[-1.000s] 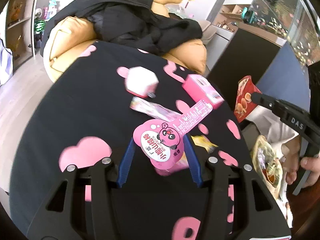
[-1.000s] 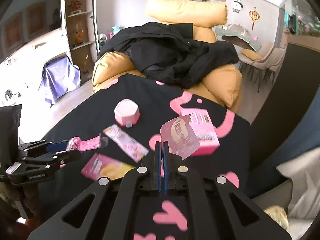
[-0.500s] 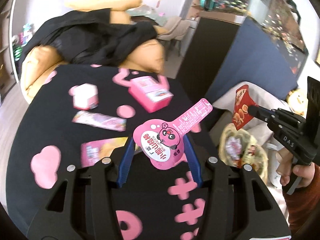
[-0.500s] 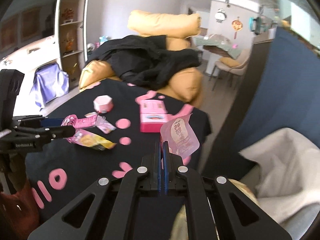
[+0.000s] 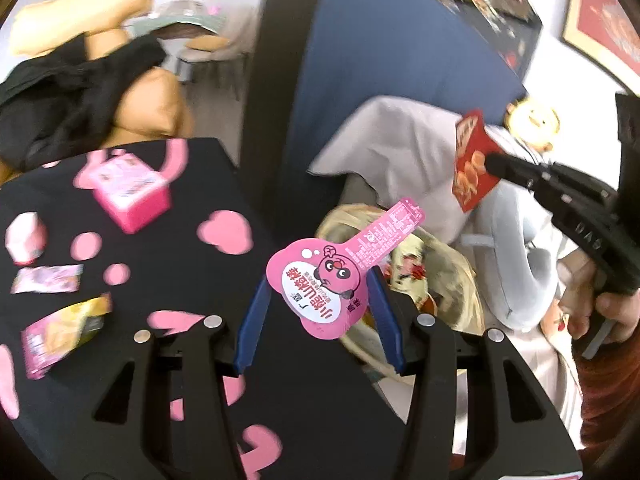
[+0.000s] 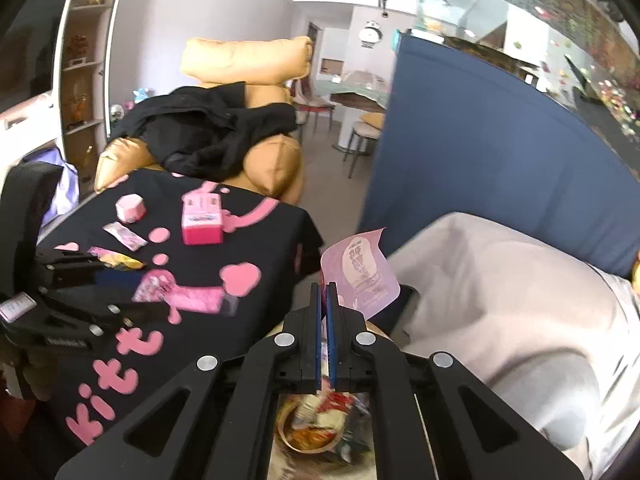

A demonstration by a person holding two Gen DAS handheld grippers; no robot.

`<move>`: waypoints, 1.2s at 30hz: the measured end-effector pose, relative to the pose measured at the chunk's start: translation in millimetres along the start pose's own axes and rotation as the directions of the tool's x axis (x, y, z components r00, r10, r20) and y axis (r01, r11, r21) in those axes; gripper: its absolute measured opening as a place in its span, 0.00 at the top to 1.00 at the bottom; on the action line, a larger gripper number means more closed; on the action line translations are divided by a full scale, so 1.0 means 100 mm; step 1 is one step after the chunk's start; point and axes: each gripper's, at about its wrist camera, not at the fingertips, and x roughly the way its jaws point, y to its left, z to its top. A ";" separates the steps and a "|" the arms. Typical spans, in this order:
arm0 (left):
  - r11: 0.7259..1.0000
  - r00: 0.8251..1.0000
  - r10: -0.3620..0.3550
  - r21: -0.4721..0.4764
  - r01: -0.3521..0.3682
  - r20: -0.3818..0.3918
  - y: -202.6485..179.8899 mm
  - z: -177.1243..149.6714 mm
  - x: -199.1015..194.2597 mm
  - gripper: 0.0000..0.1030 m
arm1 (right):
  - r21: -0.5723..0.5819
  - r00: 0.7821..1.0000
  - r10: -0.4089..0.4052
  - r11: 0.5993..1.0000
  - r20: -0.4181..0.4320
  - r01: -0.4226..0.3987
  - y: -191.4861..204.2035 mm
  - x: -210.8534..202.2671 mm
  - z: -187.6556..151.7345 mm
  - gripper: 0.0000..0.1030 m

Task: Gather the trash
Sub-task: 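Carry both items to the trash bag and open the left tool to drop the card, then open the right tool to drop the clear pink wrapper into the bag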

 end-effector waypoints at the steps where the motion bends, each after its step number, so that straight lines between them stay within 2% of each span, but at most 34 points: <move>1: 1.000 1.000 -0.012 0.009 0.012 -0.012 -0.06 0.01 0.08 0.55 | 0.002 1.000 -0.009 1.000 -0.002 0.009 -0.04 -0.01 -0.02 0.95; 6: 0.996 0.996 -0.067 0.056 0.071 -0.063 -0.29 0.08 0.48 0.55 | 0.004 0.999 -0.045 0.999 0.008 0.045 -0.20 -0.01 -0.07 0.95; 14: 0.988 0.984 -0.122 0.083 0.134 -0.130 -0.60 0.10 1.12 0.54 | 0.130 1.000 -0.027 0.991 -0.001 0.027 -0.61 0.08 -0.16 0.95; 16: 0.981 0.973 -0.168 0.071 0.181 -0.159 -0.66 0.11 1.27 0.43 | 0.153 1.000 -0.019 0.988 -0.005 0.020 -0.68 0.10 -0.21 0.96; 19: 0.980 0.965 -0.181 0.047 0.193 -0.189 -0.67 0.09 1.40 0.38 | 0.167 1.000 -0.011 0.986 -0.010 0.013 -0.70 0.12 -0.25 0.95; 23: 0.985 0.967 -0.174 -0.009 0.175 -0.185 -0.51 0.09 1.33 0.31 | 0.191 1.000 0.025 0.981 -0.018 -0.021 -0.72 0.20 -0.32 0.95; 29: 0.989 0.986 -0.130 -0.080 0.122 -0.104 -0.19 0.13 0.95 0.23 | 0.216 0.993 0.091 0.974 -0.074 -0.073 -0.64 0.45 -0.50 0.95; 31: 0.990 0.989 -0.122 -0.087 0.115 -0.083 -0.12 0.12 0.82 0.15 | 0.211 0.991 0.091 0.975 -0.102 -0.068 -0.60 0.55 -0.54 0.95; 36: 0.994 0.995 -0.088 -0.065 0.085 -0.051 0.03 0.03 0.53 0.13 | 0.210 0.985 0.080 0.977 -0.151 -0.047 -0.58 0.72 -0.63 0.95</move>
